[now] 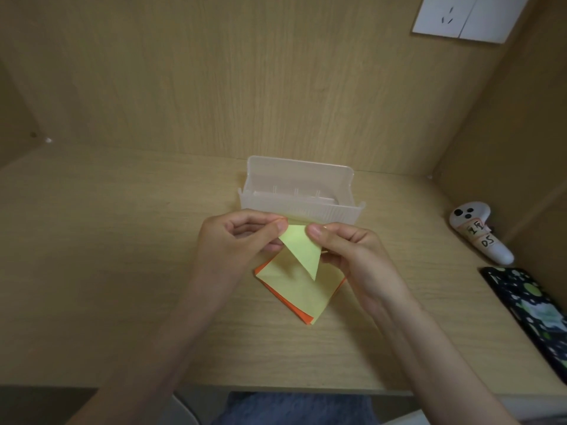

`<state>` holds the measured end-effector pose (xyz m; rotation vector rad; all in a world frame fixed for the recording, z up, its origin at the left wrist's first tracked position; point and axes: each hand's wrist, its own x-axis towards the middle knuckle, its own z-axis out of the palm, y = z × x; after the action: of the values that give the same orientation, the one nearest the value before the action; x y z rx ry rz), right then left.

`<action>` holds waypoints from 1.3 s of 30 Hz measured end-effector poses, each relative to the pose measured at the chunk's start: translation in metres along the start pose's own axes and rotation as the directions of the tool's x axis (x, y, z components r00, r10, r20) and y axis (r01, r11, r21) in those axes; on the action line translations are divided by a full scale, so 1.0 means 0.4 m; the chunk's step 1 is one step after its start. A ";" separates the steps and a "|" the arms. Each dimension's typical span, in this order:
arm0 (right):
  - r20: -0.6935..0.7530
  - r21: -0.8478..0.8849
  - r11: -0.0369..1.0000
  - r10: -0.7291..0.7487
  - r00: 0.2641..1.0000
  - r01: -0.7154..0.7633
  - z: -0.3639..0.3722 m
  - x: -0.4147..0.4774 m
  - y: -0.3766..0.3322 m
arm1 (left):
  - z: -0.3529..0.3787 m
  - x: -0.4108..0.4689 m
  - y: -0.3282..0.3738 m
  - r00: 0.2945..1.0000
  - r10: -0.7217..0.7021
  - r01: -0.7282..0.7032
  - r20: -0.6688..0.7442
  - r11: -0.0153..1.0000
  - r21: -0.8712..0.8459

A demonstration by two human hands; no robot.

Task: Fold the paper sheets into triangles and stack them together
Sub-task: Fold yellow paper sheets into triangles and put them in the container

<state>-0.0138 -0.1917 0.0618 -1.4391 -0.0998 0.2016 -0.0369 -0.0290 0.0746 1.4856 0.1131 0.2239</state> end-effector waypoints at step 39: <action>0.007 -0.105 0.994 -0.029 1.000 0.029 0.016 -0.011 -0.005 | -0.017 0.017 -0.031 0.987 0.027 -0.061 0.156 0.975 0.214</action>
<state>-0.0192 -0.1865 0.0648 -1.5415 -0.1372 0.1785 -0.0310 -0.0216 0.0623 1.7202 -0.0200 0.1357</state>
